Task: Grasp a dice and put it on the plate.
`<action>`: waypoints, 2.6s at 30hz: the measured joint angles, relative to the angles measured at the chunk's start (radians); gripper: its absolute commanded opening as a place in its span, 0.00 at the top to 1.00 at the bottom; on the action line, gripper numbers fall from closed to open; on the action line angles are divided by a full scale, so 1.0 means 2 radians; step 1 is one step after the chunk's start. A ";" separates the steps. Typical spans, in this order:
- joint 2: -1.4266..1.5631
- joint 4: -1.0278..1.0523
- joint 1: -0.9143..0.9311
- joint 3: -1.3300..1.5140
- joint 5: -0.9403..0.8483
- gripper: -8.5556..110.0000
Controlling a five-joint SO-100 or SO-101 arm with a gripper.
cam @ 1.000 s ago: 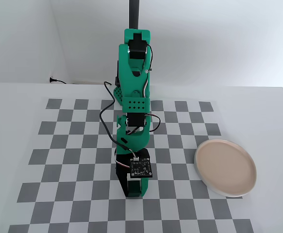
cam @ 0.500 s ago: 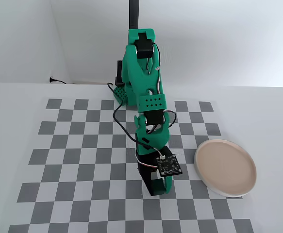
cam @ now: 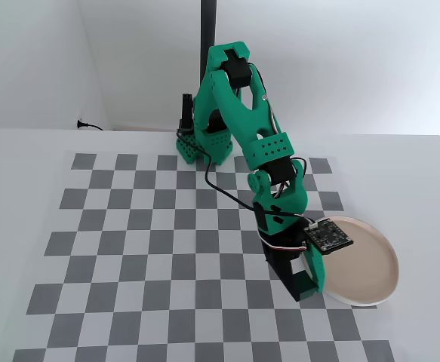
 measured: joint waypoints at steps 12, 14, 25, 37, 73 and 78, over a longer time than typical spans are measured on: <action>0.086 0.090 -0.130 -0.008 0.044 0.96; 0.099 0.111 -0.149 -0.008 0.051 0.96; 0.070 0.071 -0.159 -0.015 0.050 0.96; -0.025 0.027 -0.158 -0.092 0.046 0.96; -0.019 0.072 -0.131 -0.094 0.072 0.96; 0.008 0.100 -0.106 -0.094 0.072 0.96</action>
